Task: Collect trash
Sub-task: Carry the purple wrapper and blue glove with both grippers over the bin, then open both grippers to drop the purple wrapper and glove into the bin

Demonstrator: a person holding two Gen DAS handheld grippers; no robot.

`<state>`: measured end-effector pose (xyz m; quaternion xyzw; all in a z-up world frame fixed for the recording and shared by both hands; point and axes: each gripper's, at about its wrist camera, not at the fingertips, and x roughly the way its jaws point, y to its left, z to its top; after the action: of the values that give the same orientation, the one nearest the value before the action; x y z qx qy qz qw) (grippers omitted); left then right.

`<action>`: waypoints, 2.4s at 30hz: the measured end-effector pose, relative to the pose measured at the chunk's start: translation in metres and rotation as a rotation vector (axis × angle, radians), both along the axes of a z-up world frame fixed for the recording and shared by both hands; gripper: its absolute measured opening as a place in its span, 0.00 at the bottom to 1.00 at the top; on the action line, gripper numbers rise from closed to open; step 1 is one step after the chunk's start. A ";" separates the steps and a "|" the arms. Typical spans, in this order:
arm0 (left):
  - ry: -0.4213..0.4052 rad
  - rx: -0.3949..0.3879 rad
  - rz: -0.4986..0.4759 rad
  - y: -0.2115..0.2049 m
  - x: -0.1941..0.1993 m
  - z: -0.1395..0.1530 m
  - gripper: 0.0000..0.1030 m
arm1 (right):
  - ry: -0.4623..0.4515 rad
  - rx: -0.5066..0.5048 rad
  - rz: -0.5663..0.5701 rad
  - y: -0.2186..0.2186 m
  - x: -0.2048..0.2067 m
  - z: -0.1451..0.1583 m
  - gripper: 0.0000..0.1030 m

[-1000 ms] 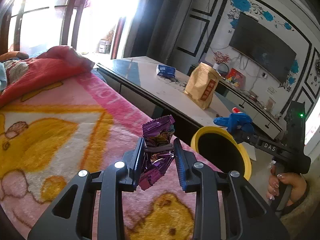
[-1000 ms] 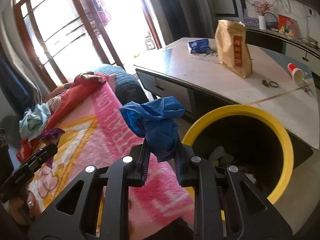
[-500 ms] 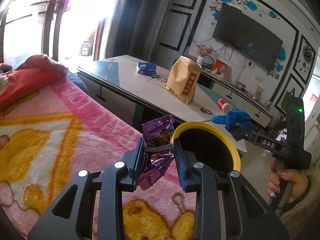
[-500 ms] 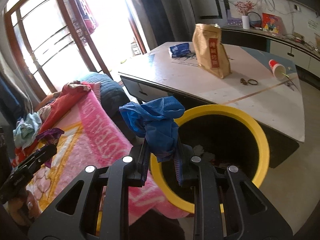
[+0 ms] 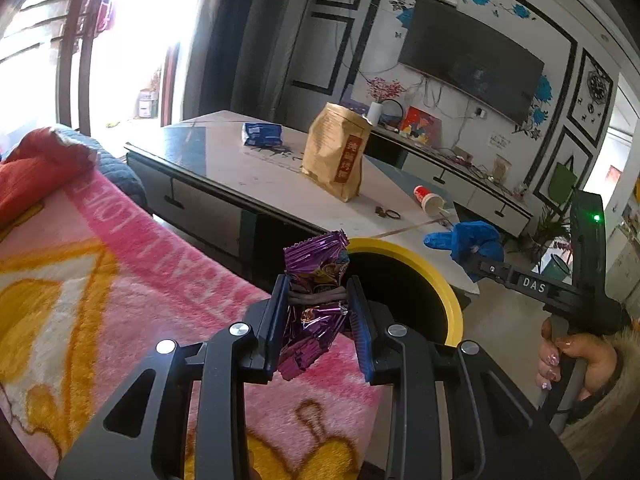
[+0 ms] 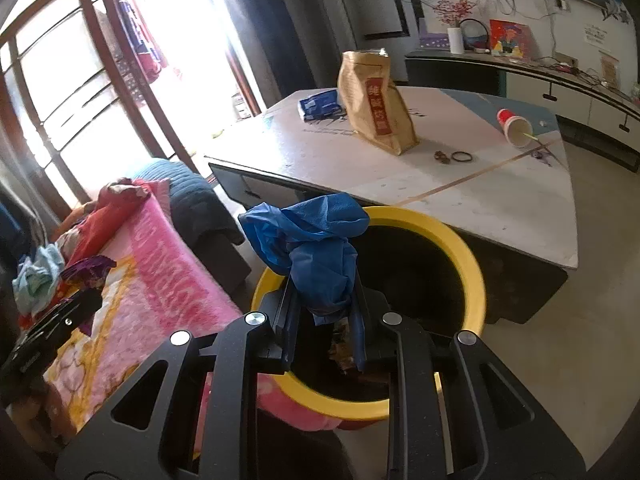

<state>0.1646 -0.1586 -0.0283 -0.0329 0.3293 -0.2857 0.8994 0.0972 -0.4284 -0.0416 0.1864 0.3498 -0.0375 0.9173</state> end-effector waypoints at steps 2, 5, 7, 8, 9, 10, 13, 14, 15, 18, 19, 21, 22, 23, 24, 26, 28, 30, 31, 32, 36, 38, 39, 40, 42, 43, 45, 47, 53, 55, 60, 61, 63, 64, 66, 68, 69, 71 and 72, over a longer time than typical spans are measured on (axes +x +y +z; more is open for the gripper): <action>-0.003 0.003 -0.012 -0.006 0.000 0.000 0.28 | 0.002 0.000 -0.014 -0.006 0.000 0.000 0.16; -0.006 0.007 -0.028 -0.015 0.000 0.000 0.28 | 0.007 0.000 -0.039 -0.014 0.001 -0.002 0.16; -0.006 0.008 -0.038 -0.021 0.001 0.000 0.28 | 0.013 0.011 -0.054 -0.020 0.000 -0.004 0.16; -0.006 0.010 -0.045 -0.025 0.001 -0.001 0.28 | 0.014 0.011 -0.059 -0.021 0.000 -0.005 0.16; -0.006 0.012 -0.053 -0.028 0.001 -0.002 0.28 | 0.016 0.008 -0.064 -0.023 -0.001 -0.006 0.16; -0.007 0.013 -0.057 -0.031 0.001 -0.002 0.28 | 0.017 0.006 -0.068 -0.025 0.000 -0.006 0.16; -0.005 0.019 -0.079 -0.041 0.002 -0.005 0.28 | 0.017 0.009 -0.083 -0.030 0.000 -0.008 0.16; -0.004 0.019 -0.084 -0.043 0.002 -0.006 0.28 | 0.017 0.008 -0.086 -0.031 0.000 -0.008 0.16; -0.003 0.019 -0.090 -0.046 0.002 -0.007 0.28 | 0.017 0.005 -0.090 -0.032 0.000 -0.008 0.16; -0.004 0.023 -0.110 -0.057 0.002 -0.010 0.28 | 0.018 0.003 -0.096 -0.036 0.002 -0.010 0.16; -0.003 0.024 -0.115 -0.059 0.002 -0.011 0.28 | 0.018 0.003 -0.097 -0.036 0.002 -0.010 0.16; -0.002 0.030 -0.129 -0.066 0.001 -0.013 0.28 | 0.019 0.003 -0.099 -0.038 0.002 -0.010 0.16; -0.001 0.033 -0.135 -0.069 0.002 -0.015 0.28 | 0.018 0.003 -0.101 -0.039 0.002 -0.011 0.16; -0.001 0.037 -0.143 -0.072 0.002 -0.016 0.28 | 0.018 0.004 -0.102 -0.039 0.003 -0.011 0.16; -0.001 0.040 -0.148 -0.075 0.002 -0.017 0.28 | 0.018 0.005 -0.102 -0.040 0.003 -0.011 0.16; 0.001 0.044 -0.158 -0.081 0.004 -0.019 0.28 | 0.017 0.005 -0.102 -0.040 0.003 -0.011 0.16; 0.004 0.048 -0.166 -0.087 0.006 -0.021 0.28 | 0.019 0.008 -0.100 -0.041 0.004 -0.011 0.16; 0.006 0.052 -0.171 -0.092 0.009 -0.023 0.28 | 0.023 0.010 -0.099 -0.041 0.004 -0.012 0.16; 0.008 0.053 -0.172 -0.093 0.010 -0.024 0.28 | 0.024 0.010 -0.099 -0.041 0.005 -0.012 0.16; 0.010 0.054 -0.174 -0.096 0.011 -0.025 0.28 | 0.026 0.011 -0.099 -0.041 0.006 -0.013 0.16; 0.028 0.060 -0.175 -0.103 0.018 -0.032 0.28 | 0.030 0.013 -0.097 -0.042 0.009 -0.015 0.16; 0.039 0.065 -0.175 -0.107 0.022 -0.037 0.28 | 0.031 0.015 -0.099 -0.043 0.010 -0.016 0.17; 0.045 0.066 -0.176 -0.109 0.023 -0.040 0.28 | 0.032 0.016 -0.099 -0.044 0.010 -0.017 0.17; 0.049 0.067 -0.177 -0.110 0.025 -0.041 0.29 | 0.034 0.017 -0.100 -0.044 0.010 -0.018 0.17; 0.060 0.072 -0.179 -0.115 0.030 -0.045 0.29 | 0.035 0.019 -0.099 -0.044 0.011 -0.019 0.17; 0.065 0.075 -0.179 -0.117 0.033 -0.047 0.29 | 0.036 0.019 -0.099 -0.043 0.011 -0.019 0.17; 0.072 0.078 -0.179 -0.120 0.035 -0.050 0.30 | 0.038 0.022 -0.101 -0.043 0.012 -0.020 0.17; 0.079 0.078 -0.180 -0.121 0.037 -0.053 0.30 | 0.038 0.025 -0.101 -0.044 0.013 -0.021 0.17; 0.090 0.088 -0.189 -0.131 0.043 -0.057 0.39 | 0.032 0.022 -0.109 -0.046 0.013 -0.022 0.31; 0.101 0.088 -0.187 -0.133 0.046 -0.059 0.49 | 0.031 0.024 -0.114 -0.047 0.012 -0.022 0.36; 0.097 0.096 -0.190 -0.135 0.045 -0.058 0.78 | 0.033 0.023 -0.129 -0.051 0.009 -0.023 0.44; 0.097 0.096 -0.188 -0.135 0.045 -0.057 0.83 | 0.030 0.026 -0.136 -0.052 0.007 -0.022 0.45; 0.097 0.092 -0.186 -0.133 0.043 -0.055 0.88 | 0.028 0.025 -0.141 -0.054 0.005 -0.021 0.49; 0.094 0.090 -0.185 -0.132 0.042 -0.053 0.92 | 0.024 0.023 -0.144 -0.055 0.003 -0.021 0.50; 0.089 0.090 -0.179 -0.128 0.041 -0.051 0.93 | 0.019 0.020 -0.153 -0.057 -0.001 -0.019 0.58; 0.086 0.090 -0.172 -0.124 0.039 -0.048 0.94 | 0.010 0.024 -0.165 -0.058 -0.006 -0.016 0.63; 0.081 0.091 -0.165 -0.121 0.038 -0.046 0.94 | 0.006 0.024 -0.167 -0.059 -0.009 -0.015 0.66; 0.069 0.098 -0.140 -0.115 0.037 -0.042 0.94 | -0.003 0.019 -0.172 -0.058 -0.014 -0.011 0.72; 0.064 0.099 -0.130 -0.112 0.037 -0.040 0.94 | -0.008 0.016 -0.173 -0.058 -0.017 -0.010 0.74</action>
<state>0.2013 -0.2702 -0.0681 0.0240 0.3733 -0.3257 0.8683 0.0799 -0.4860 -0.0512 0.2232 0.3289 -0.1130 0.9106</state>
